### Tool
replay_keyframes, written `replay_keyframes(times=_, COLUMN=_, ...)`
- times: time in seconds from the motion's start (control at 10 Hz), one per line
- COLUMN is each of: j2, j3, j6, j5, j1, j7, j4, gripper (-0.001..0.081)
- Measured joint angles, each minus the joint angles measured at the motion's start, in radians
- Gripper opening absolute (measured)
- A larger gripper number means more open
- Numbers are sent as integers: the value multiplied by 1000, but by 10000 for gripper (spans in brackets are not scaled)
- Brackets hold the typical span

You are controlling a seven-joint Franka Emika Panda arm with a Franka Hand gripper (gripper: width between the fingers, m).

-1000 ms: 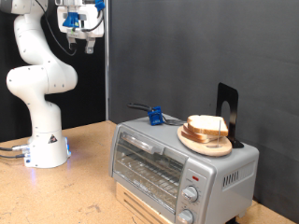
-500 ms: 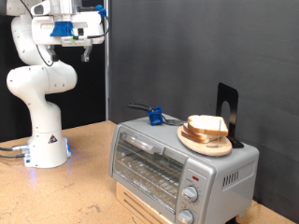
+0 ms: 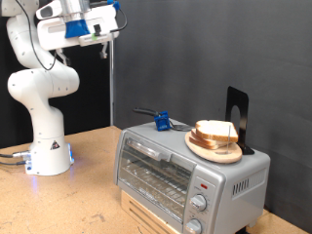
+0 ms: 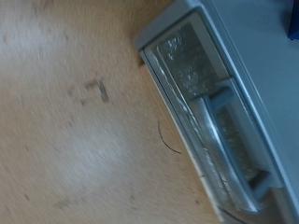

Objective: Make a piece of toast with the oven

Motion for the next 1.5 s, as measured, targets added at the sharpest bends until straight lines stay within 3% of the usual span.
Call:
replay_keyframes(times=0.1, j2=52, j3=-16, j6=22, j5=-6, j1=23, j7=-95, j4=30, gripper=809)
replay_keyframes(times=0.3, j2=42, j3=-11, j6=17, j5=6, j1=17, j7=-44, j4=22, gripper=809)
replay_keyframes(times=0.6, j2=60, j3=-32, j6=94, j5=77, j1=64, j7=-197, j4=18, gripper=809)
replay_keyframes(times=1.0, j2=170, j3=-56, j6=133, j5=71, j1=91, j7=-416, j4=27, gripper=809)
replay_keyframes(times=1.3, j2=271, j3=-56, j6=239, j5=66, j1=91, j7=-440, j4=30, gripper=809)
replay_keyframes(times=1.5, j2=317, j3=-57, j6=261, j5=68, j1=90, j7=-437, j4=38, gripper=809)
